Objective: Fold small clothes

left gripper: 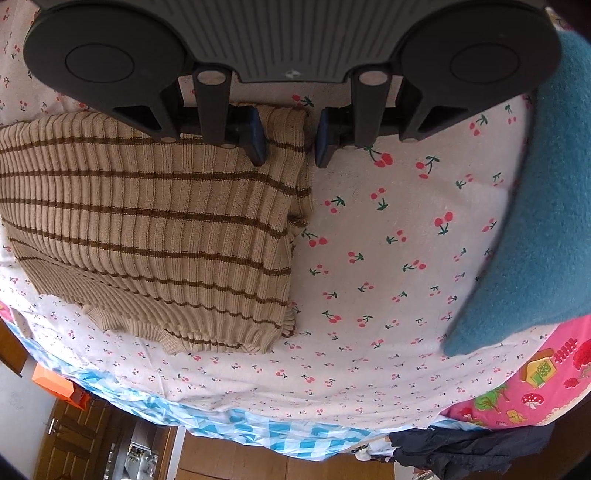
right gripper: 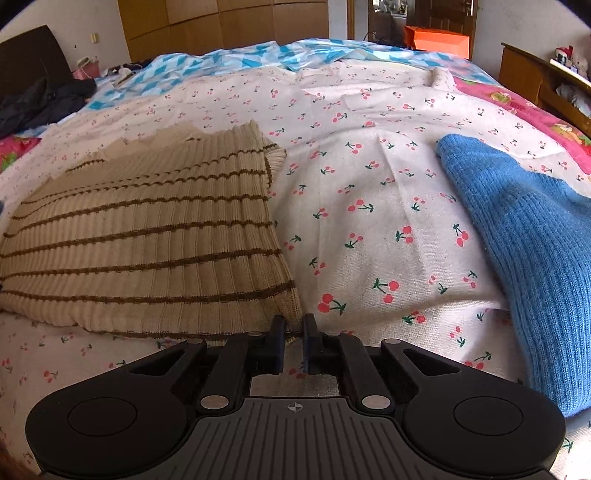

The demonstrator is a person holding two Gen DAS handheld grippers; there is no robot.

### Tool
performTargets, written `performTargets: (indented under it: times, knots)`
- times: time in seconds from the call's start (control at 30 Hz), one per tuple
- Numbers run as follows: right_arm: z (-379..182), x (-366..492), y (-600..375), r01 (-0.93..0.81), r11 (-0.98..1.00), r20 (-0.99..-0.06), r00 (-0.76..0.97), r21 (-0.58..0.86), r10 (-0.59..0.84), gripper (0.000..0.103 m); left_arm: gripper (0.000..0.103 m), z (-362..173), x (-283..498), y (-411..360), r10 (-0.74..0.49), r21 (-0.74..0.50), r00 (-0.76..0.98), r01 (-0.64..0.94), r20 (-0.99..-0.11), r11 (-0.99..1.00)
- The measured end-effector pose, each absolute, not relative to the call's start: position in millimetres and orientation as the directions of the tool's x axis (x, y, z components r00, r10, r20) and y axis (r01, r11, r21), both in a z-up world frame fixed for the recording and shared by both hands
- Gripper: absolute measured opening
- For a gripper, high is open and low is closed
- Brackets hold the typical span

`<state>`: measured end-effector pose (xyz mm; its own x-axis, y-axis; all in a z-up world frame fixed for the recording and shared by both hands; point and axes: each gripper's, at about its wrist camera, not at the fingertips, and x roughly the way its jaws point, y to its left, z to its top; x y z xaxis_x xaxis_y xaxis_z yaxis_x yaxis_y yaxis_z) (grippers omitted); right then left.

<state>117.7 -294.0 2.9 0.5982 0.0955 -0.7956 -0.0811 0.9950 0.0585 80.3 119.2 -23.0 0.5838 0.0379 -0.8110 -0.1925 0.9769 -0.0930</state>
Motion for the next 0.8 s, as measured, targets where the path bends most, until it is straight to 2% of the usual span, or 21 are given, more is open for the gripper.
performTargets:
  times: [0.2,0.3,0.47,0.6,0.8]
  knots:
    - [14.5,114.5,-288.4,-0.120,0.992,-0.809,0.578,0.049,0.109,0.014,0.037,-20.3,77.8,119.9,0.035,-0.108,0.591,-0.206,-0.806,0.973]
    - [23.4,109.7,-285.8,-0.118,0.992,-0.811,0.576,0.044,0.105,0.014,0.037,-16.2,72.1,123.7,0.018,-0.145,0.605,-0.219,-0.796,0.965]
    - [56.0,104.3,-275.7,-0.119,0.991,-0.770,0.626,0.062,0.124,0.016,0.037,-8.9,61.7,130.5,-0.003,-0.208,0.639,-0.245,-0.769,0.947]
    - [76.4,115.8,-232.8,-0.227,0.971,-0.740,0.640,0.075,0.207,0.016,0.039,-10.7,61.3,138.6,-0.022,-0.261,0.644,-0.279,-0.765,0.924]
    - [77.2,163.7,-129.7,-0.409,0.897,-0.739,0.550,0.169,0.390,0.018,0.040,-18.1,62.6,140.3,-0.044,-0.282,0.633,-0.280,-0.773,0.917]
